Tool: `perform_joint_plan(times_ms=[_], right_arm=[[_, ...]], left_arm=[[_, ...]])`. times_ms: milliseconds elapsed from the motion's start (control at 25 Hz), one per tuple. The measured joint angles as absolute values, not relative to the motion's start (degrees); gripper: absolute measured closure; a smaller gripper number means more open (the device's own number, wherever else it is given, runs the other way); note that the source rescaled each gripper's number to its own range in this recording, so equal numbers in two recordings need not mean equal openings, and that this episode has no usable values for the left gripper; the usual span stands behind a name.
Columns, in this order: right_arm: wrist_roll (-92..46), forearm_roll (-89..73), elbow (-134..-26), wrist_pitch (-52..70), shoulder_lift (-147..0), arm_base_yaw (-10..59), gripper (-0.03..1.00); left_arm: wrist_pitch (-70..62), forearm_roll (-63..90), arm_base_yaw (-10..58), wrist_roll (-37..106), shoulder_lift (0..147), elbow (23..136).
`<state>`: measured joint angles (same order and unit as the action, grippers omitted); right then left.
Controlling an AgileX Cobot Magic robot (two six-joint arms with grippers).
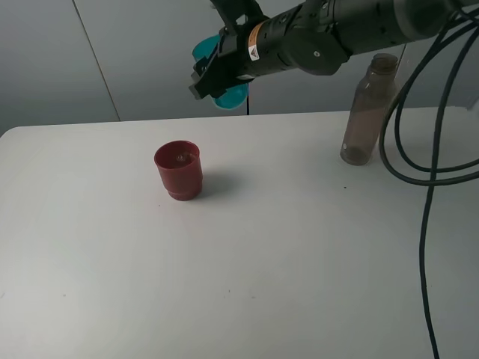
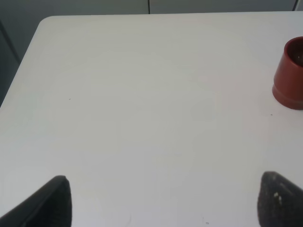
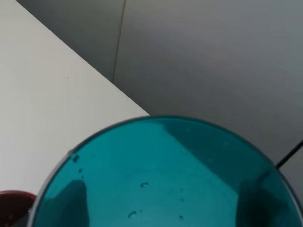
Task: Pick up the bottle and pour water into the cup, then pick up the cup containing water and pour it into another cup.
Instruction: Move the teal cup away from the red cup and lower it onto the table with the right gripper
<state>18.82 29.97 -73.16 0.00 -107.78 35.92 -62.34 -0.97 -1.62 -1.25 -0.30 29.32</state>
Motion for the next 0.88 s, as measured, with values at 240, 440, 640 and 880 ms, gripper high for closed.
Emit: perform_joint_plan(times_ms=[240, 440, 640, 880], right_arm=[[18.93, 20.25, -61.45, -5.60, -104.77, 30.76, 0.92], [18.93, 18.30, -54.43, -9.15, -104.77, 28.18, 0.92], [17.33, 17.62, -50.74, -22.87, -107.98, 25.95, 0.92], [10.97, 17.38, -50.05, -38.96, -115.86, 25.61, 0.92]], left_arm=[[-62.34, -0.97, -1.62, -1.25, -0.30, 29.32], [-62.34, -0.97, -1.62, -1.25, -0.30, 29.32], [-62.34, -0.97, -1.62, -1.25, -0.30, 29.32], [-62.34, -0.97, -1.62, -1.25, -0.30, 29.32]])
